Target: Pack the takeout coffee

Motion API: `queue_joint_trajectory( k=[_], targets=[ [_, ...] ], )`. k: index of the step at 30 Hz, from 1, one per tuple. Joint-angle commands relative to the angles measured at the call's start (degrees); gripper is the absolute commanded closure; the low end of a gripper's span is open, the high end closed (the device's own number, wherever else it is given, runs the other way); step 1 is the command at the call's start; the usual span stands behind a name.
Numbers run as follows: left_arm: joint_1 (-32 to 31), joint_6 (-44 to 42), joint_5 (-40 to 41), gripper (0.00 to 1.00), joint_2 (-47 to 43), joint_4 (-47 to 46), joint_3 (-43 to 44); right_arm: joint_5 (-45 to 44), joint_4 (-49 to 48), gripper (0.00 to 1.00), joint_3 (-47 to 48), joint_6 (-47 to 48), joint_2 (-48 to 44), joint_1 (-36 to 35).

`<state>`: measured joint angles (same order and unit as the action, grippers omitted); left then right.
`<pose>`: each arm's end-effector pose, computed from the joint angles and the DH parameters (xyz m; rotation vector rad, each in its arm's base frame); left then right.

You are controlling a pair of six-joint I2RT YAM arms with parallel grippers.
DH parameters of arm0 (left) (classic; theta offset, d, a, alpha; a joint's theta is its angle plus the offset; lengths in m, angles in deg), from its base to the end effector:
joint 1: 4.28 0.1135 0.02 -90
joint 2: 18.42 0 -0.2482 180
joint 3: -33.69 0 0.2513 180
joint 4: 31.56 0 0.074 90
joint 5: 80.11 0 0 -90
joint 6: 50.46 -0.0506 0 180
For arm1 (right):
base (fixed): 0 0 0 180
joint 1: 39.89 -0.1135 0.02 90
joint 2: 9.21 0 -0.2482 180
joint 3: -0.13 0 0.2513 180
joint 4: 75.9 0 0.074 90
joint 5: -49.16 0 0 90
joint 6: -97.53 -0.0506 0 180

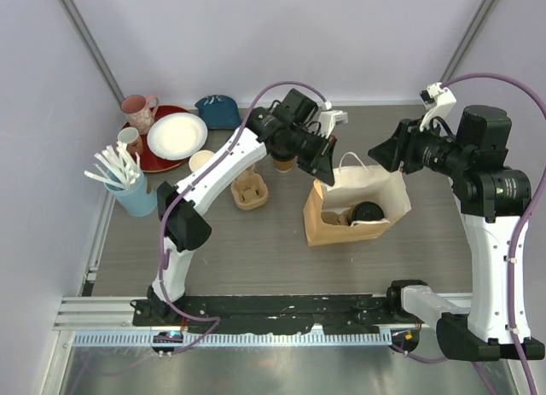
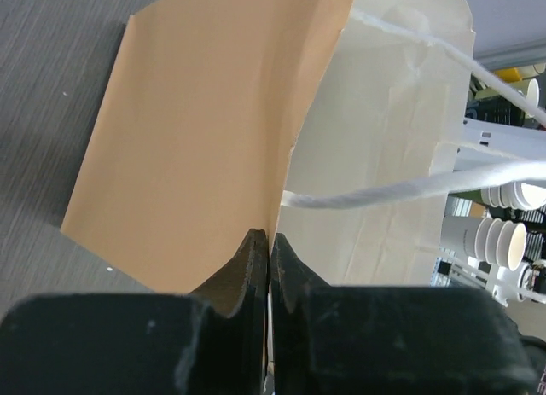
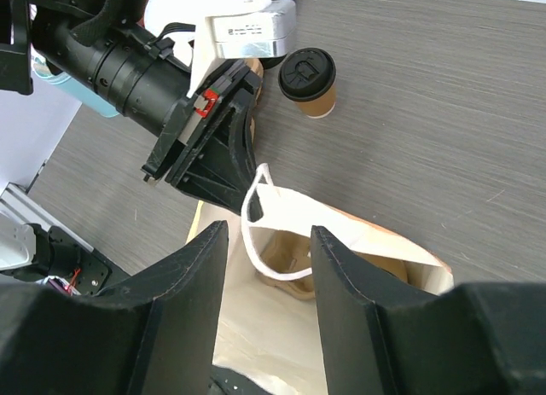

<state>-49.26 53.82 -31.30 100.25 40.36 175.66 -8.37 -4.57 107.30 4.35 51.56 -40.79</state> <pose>0.2905 -0.3374 0.3466 1.0248 2.3651 -1.3101 0.1775 0.0300 0.4629 -0.3235 1.9579 0.6121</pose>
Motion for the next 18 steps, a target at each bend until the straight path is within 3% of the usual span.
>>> queue_joint_trajectory(
  k=[1, 4, 18],
  targets=[
    [0.5, -2.8, 1.7, 0.86, 2.2, 3.4, 4.6, 0.1, -0.7, 0.51, 1.8, -0.3, -0.3, 0.2],
    [1.0, -4.6, 5.5, 0.70, 2.5, 2.7, 6.0, 0.1, -0.7, 0.51, 1.3, -0.2, -0.4, 0.1],
    [1.3, -11.5, 12.9, 0.25, -0.4, 0.6, 9.7, 1.4, -1.8, 0.50, -0.1, -0.1, -1.1, 0.2]
  ],
)
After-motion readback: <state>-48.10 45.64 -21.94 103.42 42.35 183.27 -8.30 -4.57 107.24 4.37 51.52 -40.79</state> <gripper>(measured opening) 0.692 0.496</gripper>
